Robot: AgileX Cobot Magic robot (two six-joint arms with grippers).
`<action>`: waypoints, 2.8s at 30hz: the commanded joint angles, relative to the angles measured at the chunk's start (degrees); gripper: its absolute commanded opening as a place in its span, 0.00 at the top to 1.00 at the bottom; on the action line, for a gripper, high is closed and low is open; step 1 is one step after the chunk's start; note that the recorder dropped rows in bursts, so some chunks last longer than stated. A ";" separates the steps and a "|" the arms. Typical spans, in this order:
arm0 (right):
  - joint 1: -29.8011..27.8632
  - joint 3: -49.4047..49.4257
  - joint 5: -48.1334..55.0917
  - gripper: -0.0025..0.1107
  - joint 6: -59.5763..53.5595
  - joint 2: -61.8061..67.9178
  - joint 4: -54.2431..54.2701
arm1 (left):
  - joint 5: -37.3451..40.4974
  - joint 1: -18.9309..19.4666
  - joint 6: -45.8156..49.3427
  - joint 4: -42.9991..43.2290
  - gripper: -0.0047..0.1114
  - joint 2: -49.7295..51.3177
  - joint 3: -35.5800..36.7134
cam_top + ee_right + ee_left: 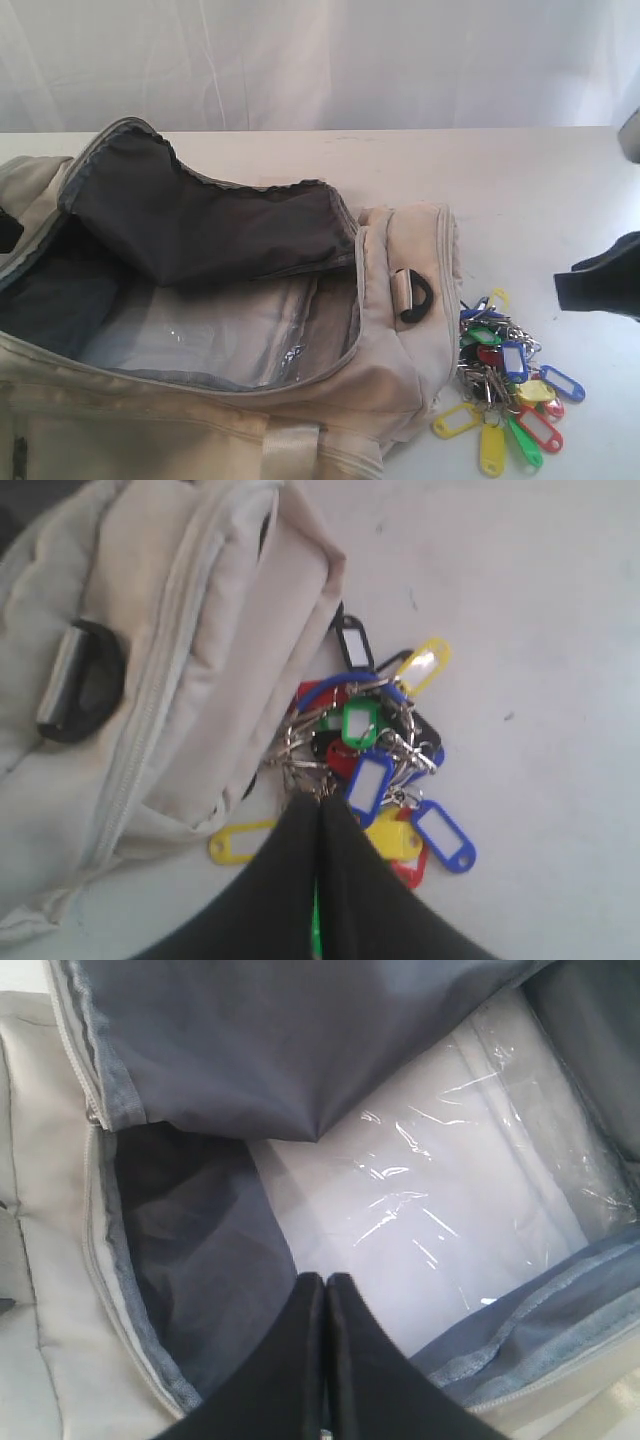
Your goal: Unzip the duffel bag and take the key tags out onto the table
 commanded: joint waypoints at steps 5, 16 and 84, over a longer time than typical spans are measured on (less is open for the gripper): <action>-0.28 0.50 -1.11 0.98 0.30 -6.75 0.31 | -0.22 -0.15 0.25 -0.79 0.96 -0.35 0.45; -0.28 0.50 -1.11 0.98 0.30 -7.45 0.31 | -0.22 -0.15 0.25 -0.79 0.96 -0.35 0.45; -0.28 0.50 -1.35 0.98 0.30 -7.37 0.31 | -31.44 8.66 -8.93 -1.72 0.96 -55.04 54.19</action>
